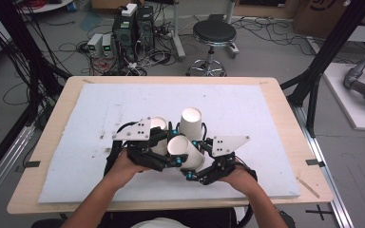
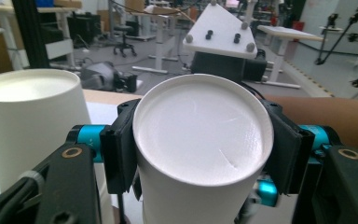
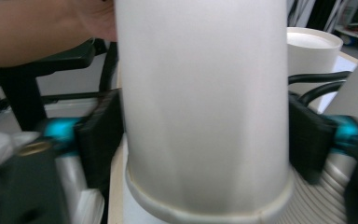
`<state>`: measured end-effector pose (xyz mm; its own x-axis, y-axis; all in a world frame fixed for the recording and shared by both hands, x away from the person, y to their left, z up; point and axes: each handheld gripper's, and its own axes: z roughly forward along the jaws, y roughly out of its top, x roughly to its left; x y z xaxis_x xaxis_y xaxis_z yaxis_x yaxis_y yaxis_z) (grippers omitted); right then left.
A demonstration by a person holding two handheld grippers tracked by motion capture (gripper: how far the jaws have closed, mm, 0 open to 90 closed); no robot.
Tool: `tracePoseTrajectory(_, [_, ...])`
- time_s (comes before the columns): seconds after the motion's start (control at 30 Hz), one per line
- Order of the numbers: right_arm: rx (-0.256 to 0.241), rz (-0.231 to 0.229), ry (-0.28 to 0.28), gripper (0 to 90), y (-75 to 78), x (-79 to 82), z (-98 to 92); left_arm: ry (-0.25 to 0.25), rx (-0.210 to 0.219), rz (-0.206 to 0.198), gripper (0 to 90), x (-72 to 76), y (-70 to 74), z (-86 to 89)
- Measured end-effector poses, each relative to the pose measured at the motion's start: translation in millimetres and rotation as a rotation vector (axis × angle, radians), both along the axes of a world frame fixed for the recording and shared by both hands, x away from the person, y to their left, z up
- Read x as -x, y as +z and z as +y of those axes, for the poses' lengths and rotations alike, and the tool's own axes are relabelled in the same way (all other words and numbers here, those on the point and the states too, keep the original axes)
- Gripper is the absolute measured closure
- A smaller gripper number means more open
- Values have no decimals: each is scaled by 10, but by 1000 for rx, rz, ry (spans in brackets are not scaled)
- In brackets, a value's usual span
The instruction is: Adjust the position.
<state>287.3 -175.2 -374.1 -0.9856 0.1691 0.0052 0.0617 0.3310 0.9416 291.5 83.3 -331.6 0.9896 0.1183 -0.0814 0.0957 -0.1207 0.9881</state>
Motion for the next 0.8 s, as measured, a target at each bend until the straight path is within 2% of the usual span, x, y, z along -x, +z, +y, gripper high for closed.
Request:
tracePoseTrajectory(0.13, [10, -2, 14, 334, 8, -7, -21, 3, -5, 14, 360, -2, -28, 0])
tracePoseTrajectory(0.2, [48, -6, 22, 338, 11, -12, -12, 1, -15, 19, 352, 1, -41, -1])
tracePoseTrajectory(0.23, [63, -8, 25, 340, 16, -10, -4, -20, -35, 27, 340, -18, -55, 23])
tracePoseTrajectory(0.27, [63, -8, 25, 340, 16, -10, -4, -20, -35, 27, 305, -18, -55, 23])
tracePoseTrajectory(0.33, [108, -9, 46, 347, 36, -11, 8, -7, -41, 39, 269, -24, -64, 56])
tracePoseTrajectory(0.43, [123, -7, 58, 350, 46, -12, 20, -24, -47, 44, 267, -15, -84, 80])
tracePoseTrajectory(0.53, [151, 2, 98, 354, 58, -20, 59, -39, -55, 39, 285, -2, -101, 68])
tracePoseTrajectory(0.57, [155, 8, 100, 354, 58, -23, 64, -53, -56, 37, 343, -1, -103, 71])
tracePoseTrajectory(0.63, [160, 16, 105, 357, 53, -30, 68, -69, -62, 14, 353, 9, -105, 75])
tracePoseTrajectory(0.73, [158, 23, 115, 348, 44, -25, 69, -76, -59, 23, 358, 7, -108, 95])
tracePoseTrajectory(0.8, [115, 27, 114, 288, 38, -13, 52, -77, -43, 27, 357, 5, -102, 109])
